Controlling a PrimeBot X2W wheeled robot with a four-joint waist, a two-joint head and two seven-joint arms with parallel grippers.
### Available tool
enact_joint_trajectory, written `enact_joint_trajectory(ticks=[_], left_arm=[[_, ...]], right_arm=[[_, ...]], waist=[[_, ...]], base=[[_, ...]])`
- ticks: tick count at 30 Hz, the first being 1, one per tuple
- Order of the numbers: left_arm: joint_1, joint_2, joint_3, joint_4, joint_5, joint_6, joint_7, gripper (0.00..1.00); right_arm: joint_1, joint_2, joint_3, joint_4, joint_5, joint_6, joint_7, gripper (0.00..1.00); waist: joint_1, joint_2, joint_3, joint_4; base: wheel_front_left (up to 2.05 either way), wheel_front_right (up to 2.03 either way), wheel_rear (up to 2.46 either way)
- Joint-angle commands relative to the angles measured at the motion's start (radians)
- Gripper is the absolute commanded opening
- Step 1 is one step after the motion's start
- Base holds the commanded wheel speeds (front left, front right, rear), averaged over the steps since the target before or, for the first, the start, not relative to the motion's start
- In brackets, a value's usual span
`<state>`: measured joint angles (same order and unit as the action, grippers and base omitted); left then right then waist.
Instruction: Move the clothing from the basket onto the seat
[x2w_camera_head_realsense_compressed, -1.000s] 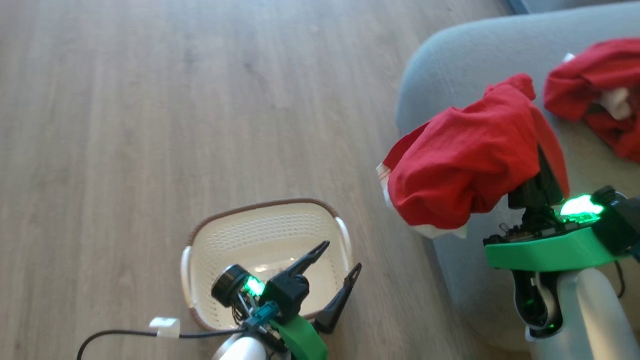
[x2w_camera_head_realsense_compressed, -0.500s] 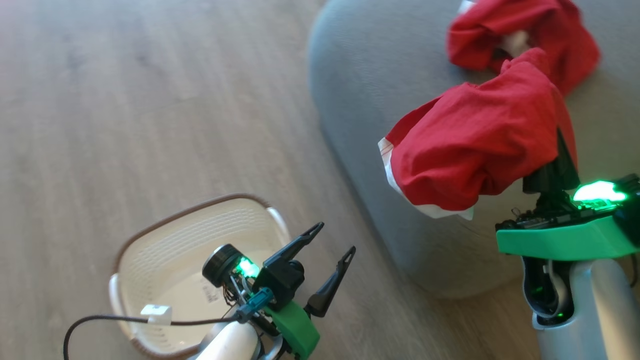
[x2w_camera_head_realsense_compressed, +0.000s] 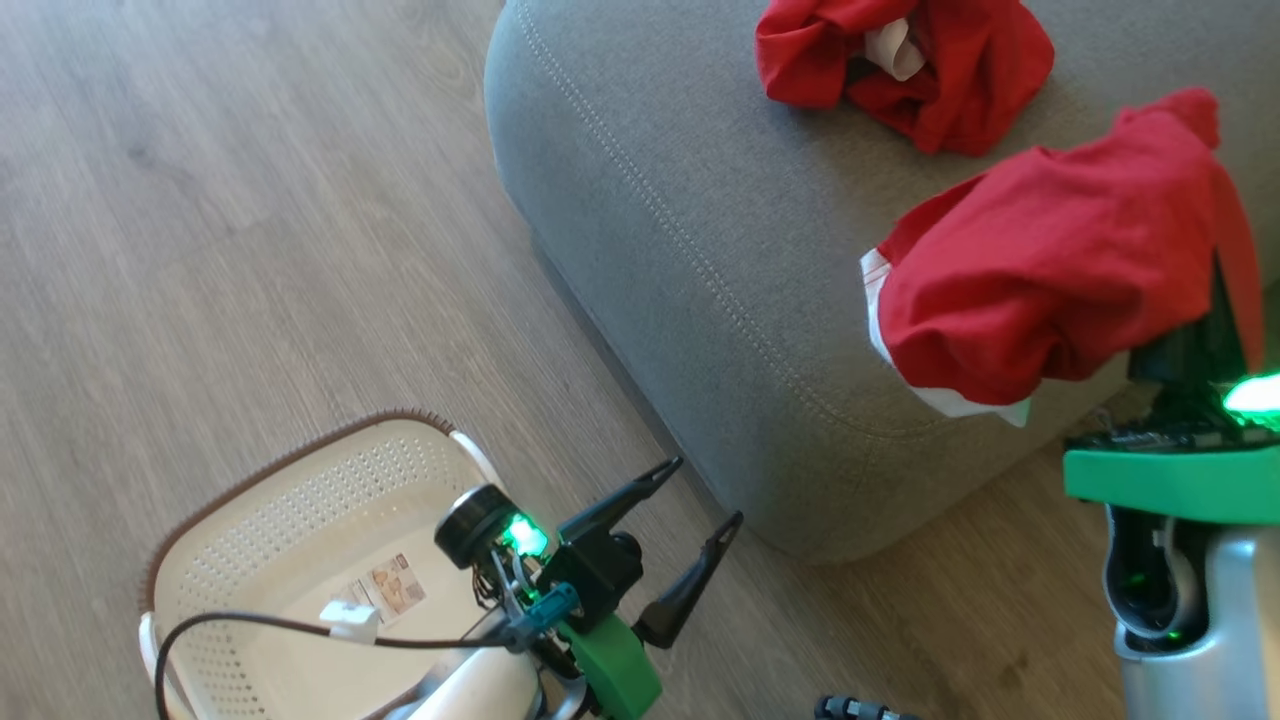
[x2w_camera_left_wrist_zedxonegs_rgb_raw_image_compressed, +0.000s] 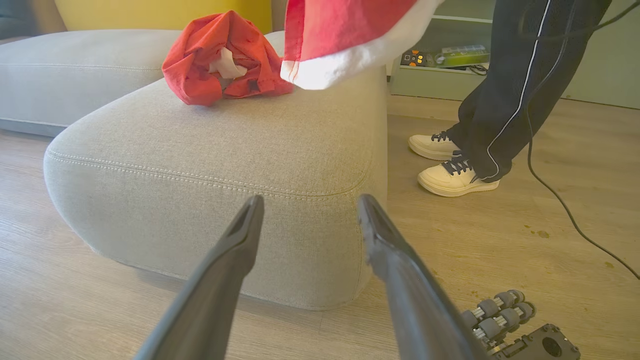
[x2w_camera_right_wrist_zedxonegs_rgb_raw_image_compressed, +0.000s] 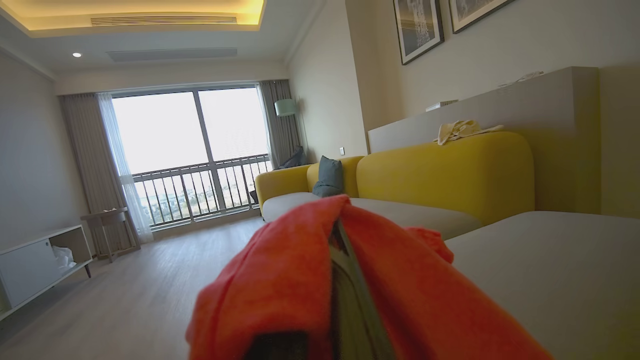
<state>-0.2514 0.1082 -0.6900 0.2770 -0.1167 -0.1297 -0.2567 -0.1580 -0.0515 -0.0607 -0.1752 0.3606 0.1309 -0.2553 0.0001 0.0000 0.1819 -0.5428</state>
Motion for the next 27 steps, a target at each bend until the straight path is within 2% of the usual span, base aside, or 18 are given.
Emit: enact_joint_trajectory(ticks=[1,11,21,27], left_arm=[[-0.039,0.002,0.012,-0.024,-0.015,-0.001,-0.005,1.00],[-0.056,-0.014,-0.008,-0.013,-0.032,-0.001,-0.005,1.00],[-0.039,-0.019,0.010,-0.019,-0.028,-0.001,-0.005,1.00],[-0.026,-0.023,0.020,-0.021,-0.022,-0.001,-0.005,1.00]], right_arm=[[0.000,0.001,0.005,-0.043,-0.004,0.000,-0.006,0.00],[0.021,0.001,-0.043,-0.055,-0.016,0.000,-0.006,0.00],[0.019,0.001,-0.038,-0.045,-0.029,0.000,-0.006,0.00],[-0.007,0.001,-0.044,0.010,-0.094,0.000,-0.006,0.00]], waist=[[-0.0001,0.0000,-0.011,-0.001],[-0.0001,0.0000,-0.035,0.003],[-0.0001,0.0000,-0.041,0.010],[-0.0001,0.0000,-0.046,0.013]], base=[[0.00,0.00,0.00],[0.00,0.00,0.00],[0.00,0.00,0.00],[0.00,0.00,0.00]])
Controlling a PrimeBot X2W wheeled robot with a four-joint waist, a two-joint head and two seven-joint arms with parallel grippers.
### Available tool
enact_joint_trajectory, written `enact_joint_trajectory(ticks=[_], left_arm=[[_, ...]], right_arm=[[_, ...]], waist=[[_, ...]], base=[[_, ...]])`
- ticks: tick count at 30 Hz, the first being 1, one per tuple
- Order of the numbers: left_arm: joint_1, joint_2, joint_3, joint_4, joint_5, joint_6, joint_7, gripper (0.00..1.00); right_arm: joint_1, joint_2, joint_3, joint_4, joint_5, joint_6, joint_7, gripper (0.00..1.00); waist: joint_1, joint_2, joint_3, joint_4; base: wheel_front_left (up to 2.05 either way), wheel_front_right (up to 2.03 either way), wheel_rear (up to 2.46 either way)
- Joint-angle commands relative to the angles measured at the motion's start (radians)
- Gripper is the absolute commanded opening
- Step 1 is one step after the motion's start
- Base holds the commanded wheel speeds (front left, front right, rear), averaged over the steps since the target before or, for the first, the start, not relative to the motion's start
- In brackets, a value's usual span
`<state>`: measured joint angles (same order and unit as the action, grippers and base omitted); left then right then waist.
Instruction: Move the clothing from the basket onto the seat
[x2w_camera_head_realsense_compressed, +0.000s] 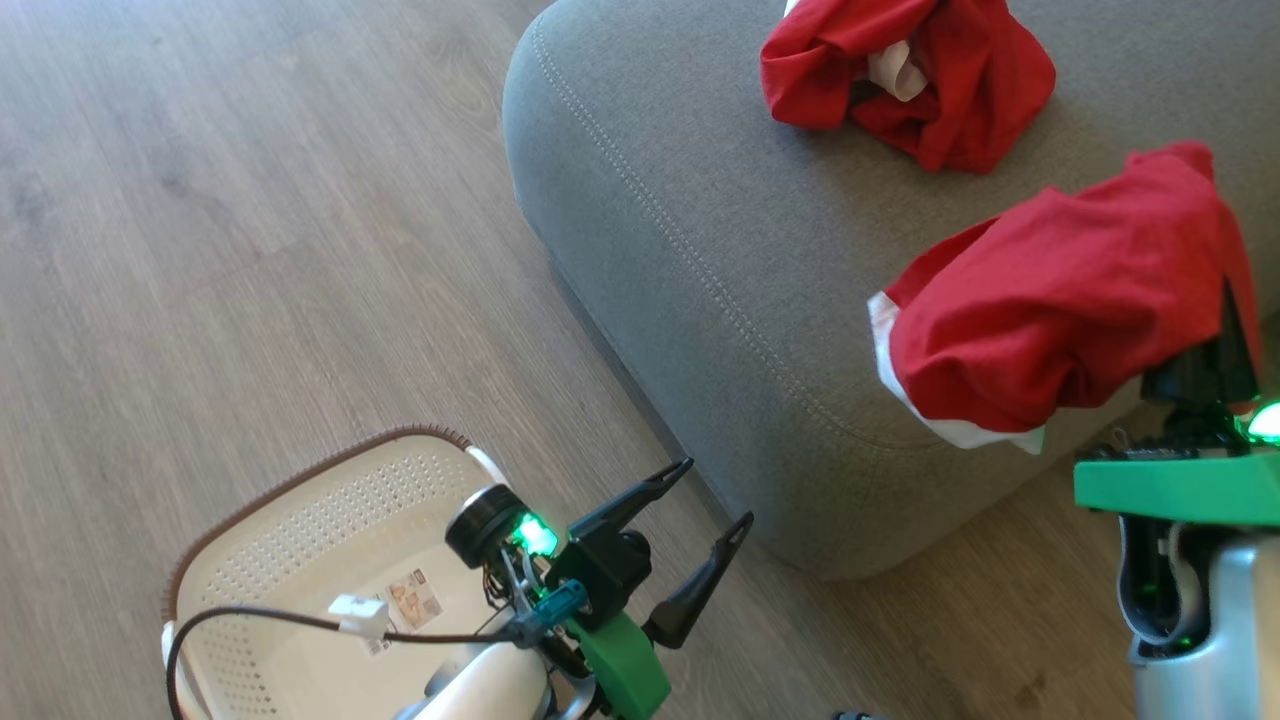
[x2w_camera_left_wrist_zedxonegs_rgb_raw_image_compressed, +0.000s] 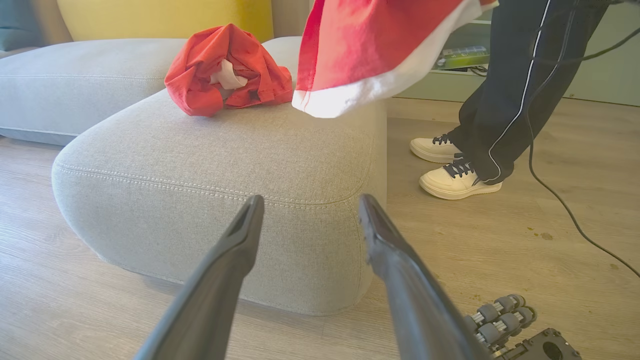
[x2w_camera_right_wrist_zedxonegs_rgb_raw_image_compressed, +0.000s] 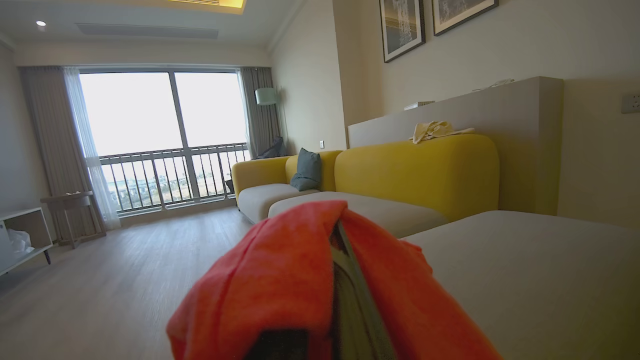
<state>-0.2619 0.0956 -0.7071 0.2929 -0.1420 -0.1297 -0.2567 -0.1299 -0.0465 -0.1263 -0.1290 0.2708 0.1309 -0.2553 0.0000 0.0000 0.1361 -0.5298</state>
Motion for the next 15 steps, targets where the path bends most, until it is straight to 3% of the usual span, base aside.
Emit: enact_joint_trajectory(ticks=[1,8,15], left_arm=[[-0.014,-0.011,0.038,-0.037,0.004,-0.001,-0.005,1.00],[0.000,-0.011,0.051,-0.041,0.013,-0.001,-0.005,1.00],[0.026,-0.002,0.082,-0.048,0.030,-0.001,-0.005,1.00]], right_arm=[[-0.046,-0.004,0.024,-0.027,-0.021,0.000,-0.006,0.00],[-0.189,-0.010,0.048,0.046,-0.115,0.000,-0.006,0.00],[-0.416,-0.093,0.124,0.185,-0.137,0.000,-0.006,0.00]], waist=[[0.0000,0.0000,-0.002,0.001],[0.0000,0.0000,-0.017,0.006],[0.0000,0.0000,-0.009,0.018]], base=[[0.00,0.00,0.00],[0.00,0.00,0.00],[0.00,0.00,0.00]])
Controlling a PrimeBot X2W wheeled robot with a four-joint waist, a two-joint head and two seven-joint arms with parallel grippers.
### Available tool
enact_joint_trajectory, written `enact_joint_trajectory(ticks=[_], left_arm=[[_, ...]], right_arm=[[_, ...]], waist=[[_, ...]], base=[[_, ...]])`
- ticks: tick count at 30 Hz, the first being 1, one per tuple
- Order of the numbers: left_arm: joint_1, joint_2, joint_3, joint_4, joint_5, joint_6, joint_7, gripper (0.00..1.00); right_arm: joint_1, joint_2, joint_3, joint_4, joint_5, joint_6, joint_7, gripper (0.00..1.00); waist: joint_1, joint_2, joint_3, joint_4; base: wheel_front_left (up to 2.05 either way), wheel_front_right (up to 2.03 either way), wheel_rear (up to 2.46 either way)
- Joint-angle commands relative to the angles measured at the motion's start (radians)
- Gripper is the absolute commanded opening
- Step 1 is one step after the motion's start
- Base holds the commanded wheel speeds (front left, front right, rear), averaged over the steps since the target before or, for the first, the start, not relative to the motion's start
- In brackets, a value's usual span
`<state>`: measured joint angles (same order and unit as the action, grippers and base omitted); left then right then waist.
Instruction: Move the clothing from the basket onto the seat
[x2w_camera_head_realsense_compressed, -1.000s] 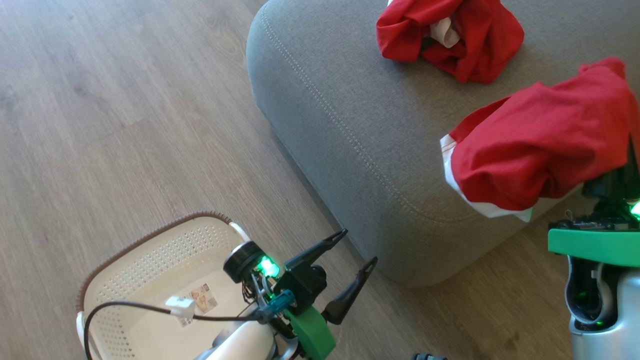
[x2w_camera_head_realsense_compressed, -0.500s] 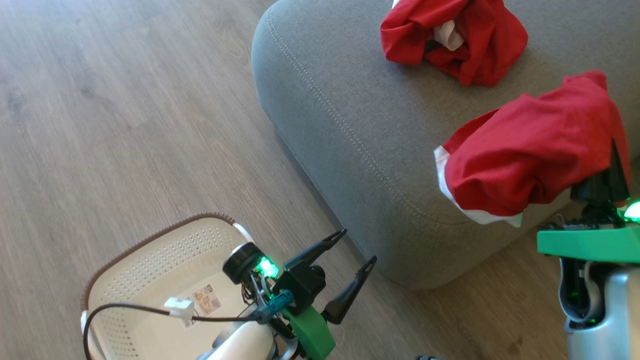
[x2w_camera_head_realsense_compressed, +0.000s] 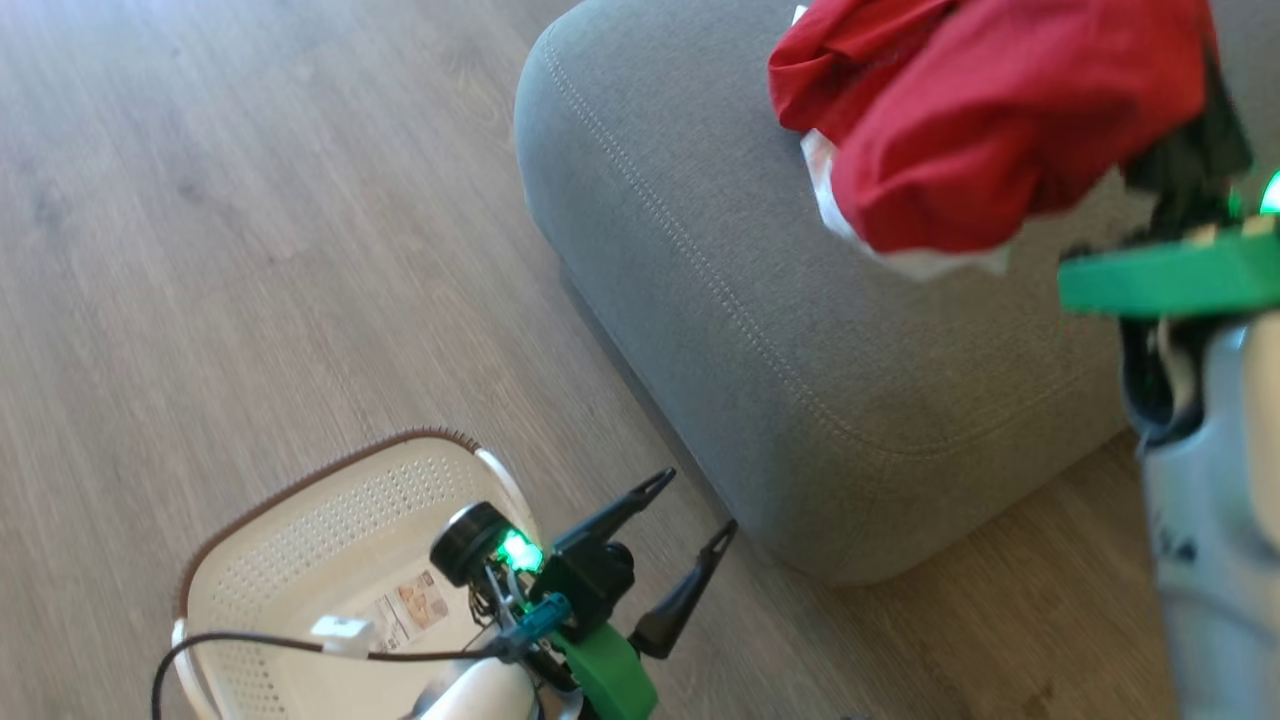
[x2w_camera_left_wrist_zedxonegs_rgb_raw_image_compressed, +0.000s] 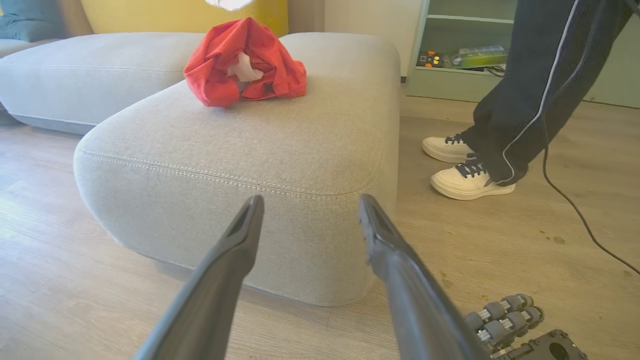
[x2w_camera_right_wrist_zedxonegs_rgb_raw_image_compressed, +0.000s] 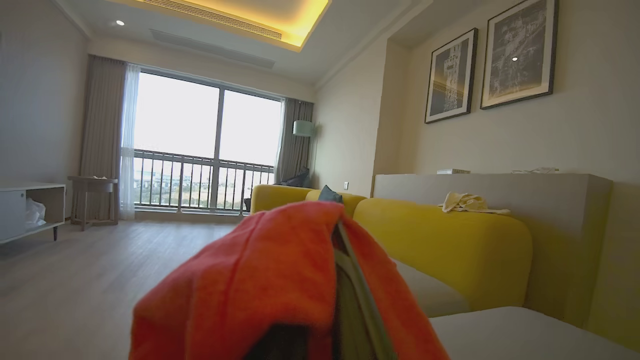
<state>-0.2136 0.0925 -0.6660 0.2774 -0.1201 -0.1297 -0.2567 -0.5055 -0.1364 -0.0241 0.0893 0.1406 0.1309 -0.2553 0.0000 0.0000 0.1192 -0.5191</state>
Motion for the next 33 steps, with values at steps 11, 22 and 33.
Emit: enact_joint_trajectory(ticks=[11,22,33], left_arm=[[-0.088,0.075,0.067,-0.058,0.018,-0.001,-0.005,1.00],[-0.157,0.145,0.061,-0.079,0.014,-0.001,-0.005,1.00],[-0.189,0.184,0.050,-0.089,0.012,-0.001,-0.005,1.00]], right_arm=[[-0.424,-0.125,0.000,0.171,0.003,0.000,-0.006,0.00],[-0.652,-0.200,-0.092,0.452,-0.079,0.000,-0.006,0.00],[-0.850,-0.274,-0.256,0.723,-0.227,0.000,-0.006,0.00]], waist=[[0.0000,0.0000,0.168,0.071],[0.0000,0.0000,0.300,0.112],[0.0000,0.0000,0.393,0.143]], base=[[0.00,0.00,0.00],[0.00,0.00,0.00],[0.00,0.00,0.00]])
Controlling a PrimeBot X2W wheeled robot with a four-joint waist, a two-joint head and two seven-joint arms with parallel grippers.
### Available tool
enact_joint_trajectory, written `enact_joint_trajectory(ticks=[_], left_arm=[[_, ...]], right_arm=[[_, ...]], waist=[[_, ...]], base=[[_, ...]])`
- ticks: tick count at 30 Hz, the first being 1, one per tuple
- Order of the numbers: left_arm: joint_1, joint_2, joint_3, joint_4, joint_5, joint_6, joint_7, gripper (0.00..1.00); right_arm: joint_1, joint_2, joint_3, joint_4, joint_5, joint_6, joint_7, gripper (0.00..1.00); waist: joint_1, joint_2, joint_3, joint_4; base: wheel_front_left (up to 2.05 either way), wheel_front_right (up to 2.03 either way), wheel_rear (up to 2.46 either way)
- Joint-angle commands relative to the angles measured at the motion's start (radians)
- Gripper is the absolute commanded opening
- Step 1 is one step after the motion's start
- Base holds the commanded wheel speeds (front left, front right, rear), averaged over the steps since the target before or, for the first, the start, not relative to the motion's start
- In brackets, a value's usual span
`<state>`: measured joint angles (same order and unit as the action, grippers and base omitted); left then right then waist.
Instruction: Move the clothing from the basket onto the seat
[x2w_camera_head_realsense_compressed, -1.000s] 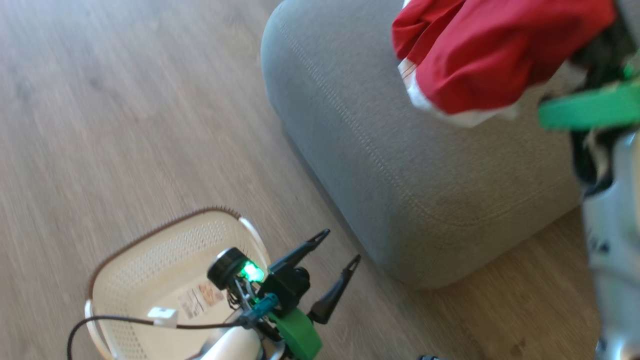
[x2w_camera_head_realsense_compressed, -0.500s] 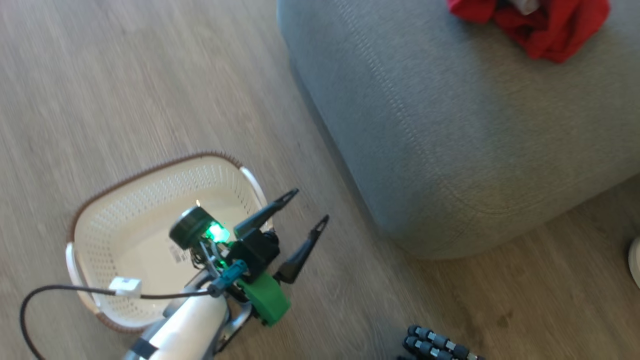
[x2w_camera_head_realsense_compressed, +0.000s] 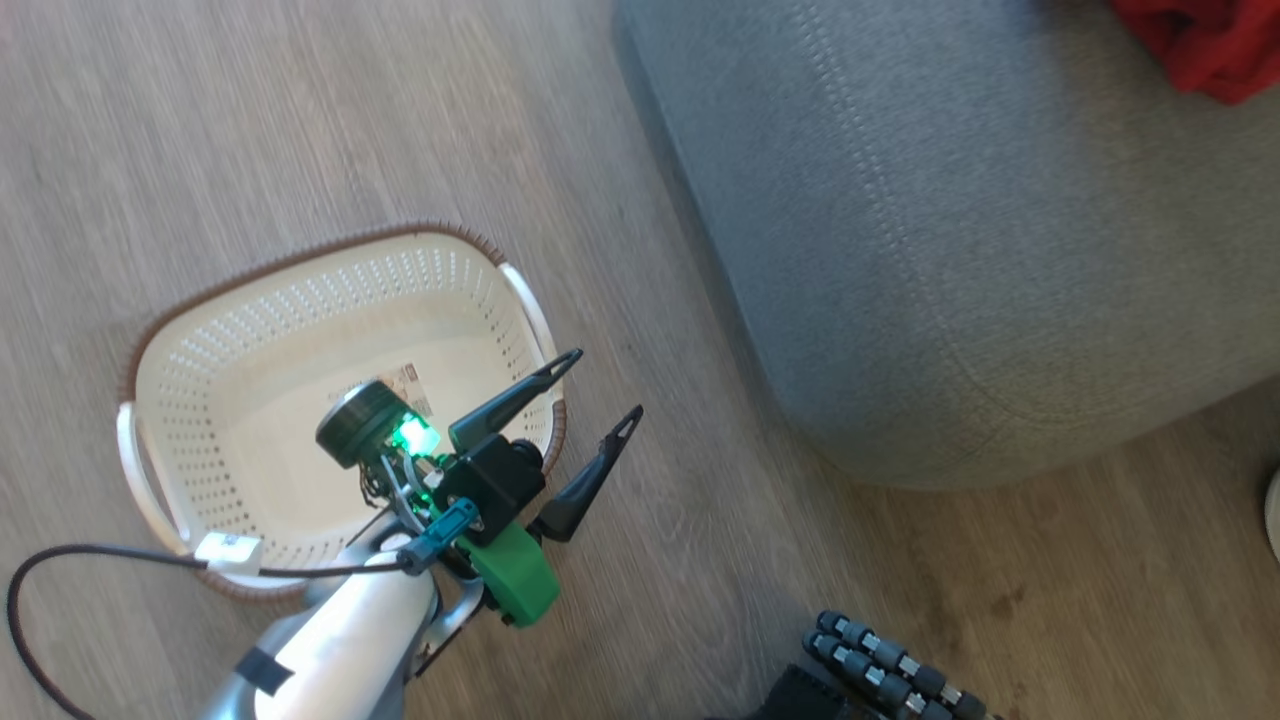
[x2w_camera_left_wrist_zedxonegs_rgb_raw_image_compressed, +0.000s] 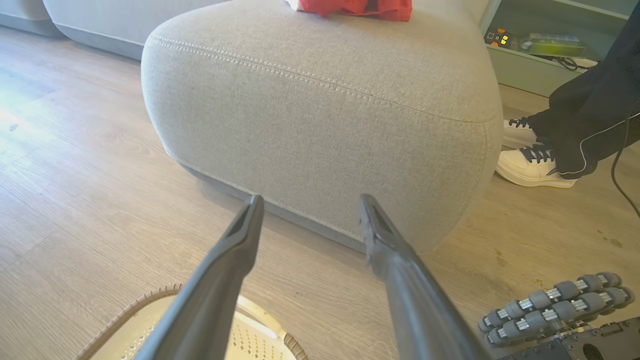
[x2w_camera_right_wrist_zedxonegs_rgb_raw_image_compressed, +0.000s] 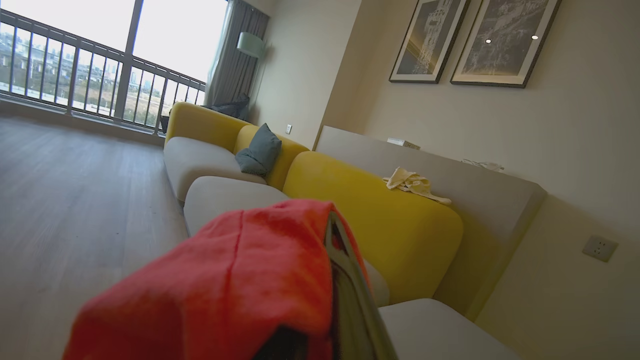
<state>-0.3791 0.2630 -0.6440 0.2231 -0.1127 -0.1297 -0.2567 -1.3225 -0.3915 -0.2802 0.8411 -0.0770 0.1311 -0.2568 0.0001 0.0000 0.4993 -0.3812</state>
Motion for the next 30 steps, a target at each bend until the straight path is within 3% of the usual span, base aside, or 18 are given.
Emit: enact_joint_trajectory(ticks=[1,7,15,24,27,30], left_arm=[[-0.023,0.018,0.028,-0.035,0.005,-0.001,-0.005,1.00],[-0.036,0.026,0.018,-0.040,0.005,-0.001,-0.005,1.00],[-0.058,0.035,-0.010,-0.044,0.005,-0.001,-0.005,1.00],[-0.064,0.040,-0.001,-0.052,0.010,-0.001,-0.005,1.00],[-0.066,0.041,0.001,-0.051,0.009,-0.001,-0.005,1.00],[-0.069,0.038,0.010,-0.053,0.008,-0.001,-0.005,1.00]], right_arm=[[-0.045,-0.025,-0.015,-0.001,-0.036,0.000,-0.005,0.00],[-0.108,-0.028,-0.142,0.091,-0.155,0.000,-0.005,0.00],[-0.108,0.028,-0.305,-0.012,-0.239,0.000,-0.005,0.00],[-0.071,0.044,-0.554,0.057,-0.461,0.000,0.027,0.00],[-0.063,0.062,-0.608,0.073,-0.522,0.000,0.042,0.00],[-0.045,0.062,-0.598,0.070,-0.559,0.000,0.040,0.00]], waist=[[-0.0001,0.0000,0.023,0.006],[-0.0001,0.0000,0.075,0.034],[-0.0001,0.0000,0.154,0.079],[-0.0001,0.0000,0.199,0.109],[-0.0001,0.0000,0.203,0.111],[-0.0001,0.0000,0.204,0.111]], base=[[0.00,0.00,0.00],[0.00,0.00,0.00],[0.00,0.00,0.00],[0.00,0.00,0.00],[0.00,0.00,0.00],[0.00,0.00,0.00]])
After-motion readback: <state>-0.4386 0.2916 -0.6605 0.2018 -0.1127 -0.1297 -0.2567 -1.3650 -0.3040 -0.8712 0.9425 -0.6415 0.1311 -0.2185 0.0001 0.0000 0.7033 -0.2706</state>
